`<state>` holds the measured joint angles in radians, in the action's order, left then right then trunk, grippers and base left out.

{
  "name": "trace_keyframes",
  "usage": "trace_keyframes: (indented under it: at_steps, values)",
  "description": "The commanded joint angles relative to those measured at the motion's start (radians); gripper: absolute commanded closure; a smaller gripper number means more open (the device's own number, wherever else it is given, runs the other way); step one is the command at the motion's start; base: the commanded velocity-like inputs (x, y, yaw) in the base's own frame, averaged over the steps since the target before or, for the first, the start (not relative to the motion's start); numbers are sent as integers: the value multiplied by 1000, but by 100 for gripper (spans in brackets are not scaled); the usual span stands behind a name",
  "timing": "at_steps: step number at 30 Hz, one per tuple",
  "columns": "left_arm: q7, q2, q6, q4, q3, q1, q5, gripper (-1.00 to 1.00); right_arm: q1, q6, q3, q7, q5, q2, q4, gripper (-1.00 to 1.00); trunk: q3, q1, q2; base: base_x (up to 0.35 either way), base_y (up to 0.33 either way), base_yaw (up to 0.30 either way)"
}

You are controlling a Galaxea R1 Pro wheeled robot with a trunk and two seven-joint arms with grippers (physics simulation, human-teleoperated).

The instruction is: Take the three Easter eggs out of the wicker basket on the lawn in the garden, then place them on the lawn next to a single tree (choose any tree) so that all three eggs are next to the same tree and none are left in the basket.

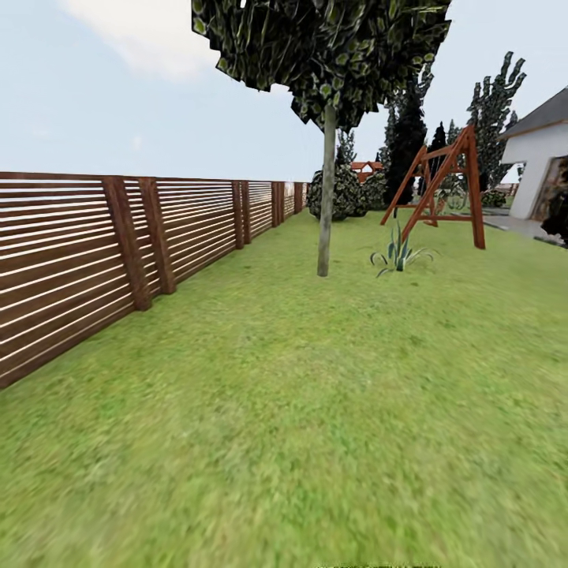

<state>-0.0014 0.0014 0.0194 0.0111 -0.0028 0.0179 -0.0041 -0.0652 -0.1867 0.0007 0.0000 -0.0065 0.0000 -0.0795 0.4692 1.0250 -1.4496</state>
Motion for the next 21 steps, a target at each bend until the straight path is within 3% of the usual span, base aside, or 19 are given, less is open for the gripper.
trace_keyframes:
  at_steps: [1,21]
  values:
    - [0,0,2,1,0,0,0,-100,-1,-3,0,0,-1,0,1,-100,1,0,0,0,0,-283]
    - [0,0,2,1,0,0,0,-100,-1,-3,1,0,1,0,1,-100,1,0,0,0,0,-283]
